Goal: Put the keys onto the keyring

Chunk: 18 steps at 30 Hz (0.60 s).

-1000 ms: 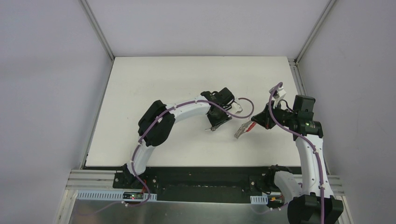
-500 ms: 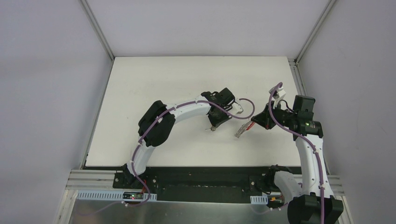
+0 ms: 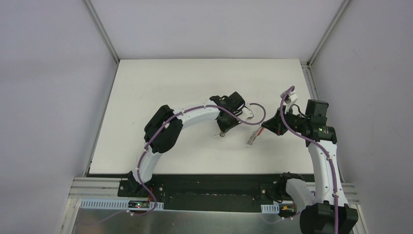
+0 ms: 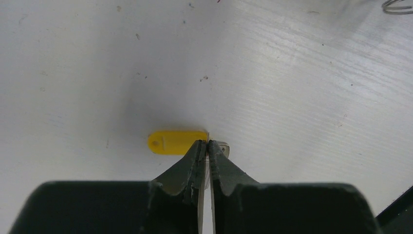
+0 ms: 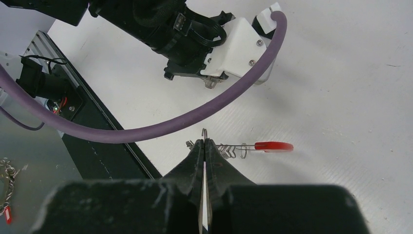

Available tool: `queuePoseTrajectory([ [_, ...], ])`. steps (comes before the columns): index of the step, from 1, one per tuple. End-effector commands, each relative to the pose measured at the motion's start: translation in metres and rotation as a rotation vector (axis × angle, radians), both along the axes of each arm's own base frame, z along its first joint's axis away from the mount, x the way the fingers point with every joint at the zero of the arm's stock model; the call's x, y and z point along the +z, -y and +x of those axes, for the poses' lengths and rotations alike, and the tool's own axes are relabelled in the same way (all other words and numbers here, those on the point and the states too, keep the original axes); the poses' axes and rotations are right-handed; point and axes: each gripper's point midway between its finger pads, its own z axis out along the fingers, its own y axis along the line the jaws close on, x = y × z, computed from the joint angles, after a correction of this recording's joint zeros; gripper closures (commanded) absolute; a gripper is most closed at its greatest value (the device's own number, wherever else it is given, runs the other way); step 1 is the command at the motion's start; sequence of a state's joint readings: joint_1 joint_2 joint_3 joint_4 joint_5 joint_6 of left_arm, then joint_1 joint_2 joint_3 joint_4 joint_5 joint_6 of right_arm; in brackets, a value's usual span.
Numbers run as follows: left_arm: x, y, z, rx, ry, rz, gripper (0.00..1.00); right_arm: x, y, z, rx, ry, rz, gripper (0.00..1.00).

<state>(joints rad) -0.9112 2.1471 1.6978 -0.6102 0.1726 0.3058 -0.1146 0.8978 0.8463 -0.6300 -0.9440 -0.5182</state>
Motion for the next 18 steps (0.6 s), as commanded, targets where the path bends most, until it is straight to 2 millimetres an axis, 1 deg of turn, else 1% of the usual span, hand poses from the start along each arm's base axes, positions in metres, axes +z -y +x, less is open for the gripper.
queuePoseTrajectory([
  [1, 0.000, 0.002, -0.005, -0.036, -0.004, 0.010, 0.93, 0.008, -0.003, -0.001, 0.033, 0.033, 0.018, 1.00],
  [5, 0.001, 0.001, -0.007, -0.042, -0.013, 0.007, 1.00, 0.008, -0.003, -0.001, 0.034, 0.031, 0.018, 1.00],
  [9, 0.010, 0.001, -0.010, -0.046, -0.020, -0.013, 1.00, 0.009, -0.004, -0.001, 0.041, 0.030, 0.024, 1.00],
  [12, 0.024, -0.001, -0.012, -0.046, -0.023, -0.049, 1.00, 0.012, -0.005, -0.001, 0.057, 0.028, 0.033, 1.00],
  [14, 0.038, -0.004, -0.013, -0.046, -0.022, -0.084, 1.00, 0.015, -0.008, -0.003, 0.080, 0.024, 0.046, 1.00],
  [18, 0.071, -0.013, -0.018, -0.066, 0.002, -0.173, 1.00, 0.023, -0.012, -0.007, 0.131, 0.033, 0.066, 1.00],
])
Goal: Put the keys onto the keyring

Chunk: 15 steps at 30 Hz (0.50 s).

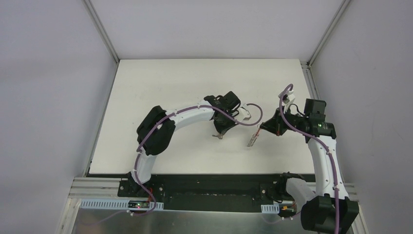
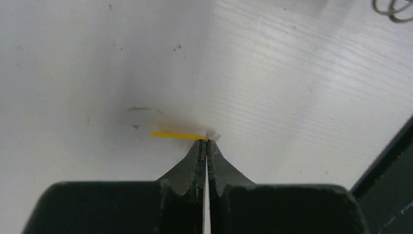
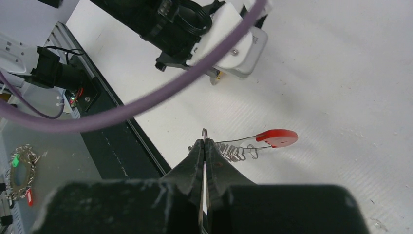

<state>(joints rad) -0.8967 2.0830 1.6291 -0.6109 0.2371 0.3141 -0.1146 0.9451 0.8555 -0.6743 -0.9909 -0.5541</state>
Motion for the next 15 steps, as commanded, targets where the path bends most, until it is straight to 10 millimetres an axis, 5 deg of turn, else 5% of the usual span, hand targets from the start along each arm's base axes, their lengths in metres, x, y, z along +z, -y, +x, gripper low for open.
queuePoseTrajectory([
  [1, 0.071, -0.005, -0.005, -0.049, 0.061, -0.163, 1.00, 0.032, -0.009, -0.002, 0.095, 0.090, 0.052, 1.00],
  [15, 0.198, -0.026, -0.057, -0.127, 0.047, -0.453, 1.00, 0.053, -0.064, -0.009, 0.363, 0.162, 0.181, 1.00],
])
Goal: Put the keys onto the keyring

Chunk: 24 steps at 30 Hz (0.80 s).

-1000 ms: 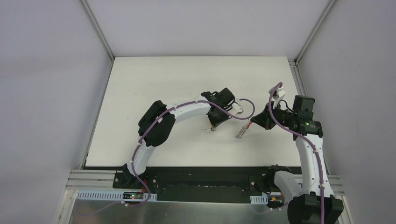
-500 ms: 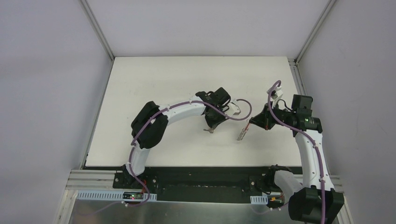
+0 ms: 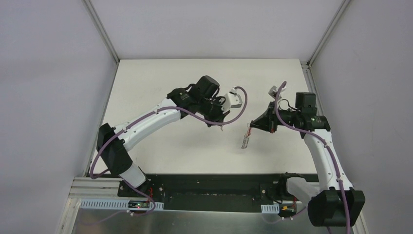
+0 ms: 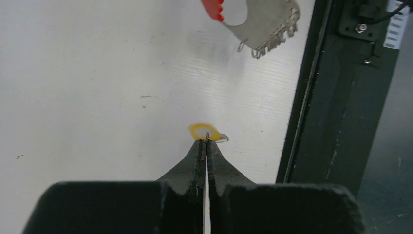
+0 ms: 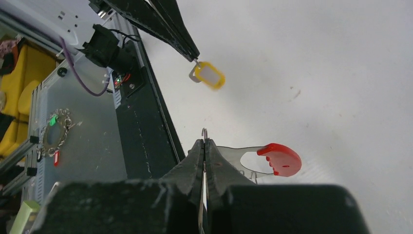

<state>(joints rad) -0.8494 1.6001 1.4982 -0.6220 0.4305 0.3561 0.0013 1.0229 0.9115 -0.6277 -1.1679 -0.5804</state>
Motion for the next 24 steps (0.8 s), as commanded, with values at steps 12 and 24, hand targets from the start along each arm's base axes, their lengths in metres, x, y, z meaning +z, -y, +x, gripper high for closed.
queuePoseTrajectory([
  [12, 0.086, 0.018, -0.052, 0.006, -0.382, -0.240, 1.00, 0.028, -0.065, 0.004, 0.237, 0.144, 0.071, 1.00],
  [24, 0.079, 0.034, -0.048, 0.006, -0.453, -0.263, 1.00, 0.027, -0.074, -0.008, 0.282, 0.160, 0.099, 1.00],
])
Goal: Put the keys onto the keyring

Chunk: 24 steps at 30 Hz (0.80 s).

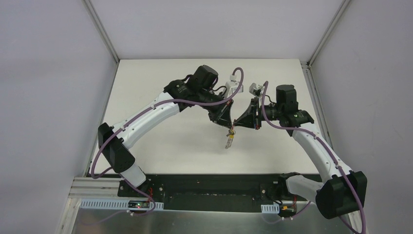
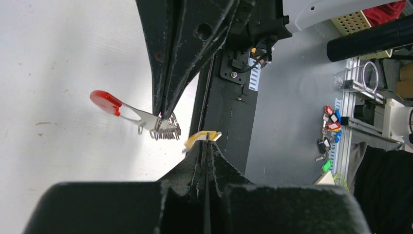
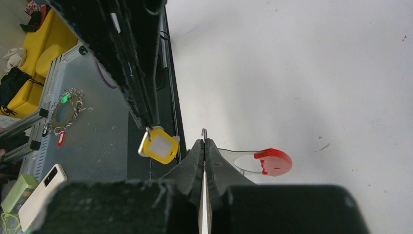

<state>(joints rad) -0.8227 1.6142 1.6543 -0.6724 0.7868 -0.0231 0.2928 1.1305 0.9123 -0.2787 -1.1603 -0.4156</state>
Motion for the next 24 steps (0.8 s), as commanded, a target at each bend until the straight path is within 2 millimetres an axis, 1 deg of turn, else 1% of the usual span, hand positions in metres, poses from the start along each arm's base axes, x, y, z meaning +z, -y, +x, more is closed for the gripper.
queuePoseTrajectory([
  [1, 0.004, 0.007, 0.003, 0.003, -0.028, -0.023, 1.00, 0.018, -0.004, -0.007, 0.040, 0.075, 0.050, 1.00],
  [12, -0.005, 0.010, 0.019, 0.077, -0.027, 0.023, 1.00, 0.010, -0.003, -0.015, 0.050, 0.101, 0.029, 1.00],
  [17, -0.002, 0.008, 0.026, 0.104, -0.027, 0.021, 1.00, 0.005, -0.002, -0.016, 0.048, 0.114, 0.010, 1.00],
  [24, 0.000, 0.007, 0.029, 0.116, -0.018, 0.021, 1.00, 0.001, 0.000, -0.017, 0.045, 0.122, -0.007, 1.00],
])
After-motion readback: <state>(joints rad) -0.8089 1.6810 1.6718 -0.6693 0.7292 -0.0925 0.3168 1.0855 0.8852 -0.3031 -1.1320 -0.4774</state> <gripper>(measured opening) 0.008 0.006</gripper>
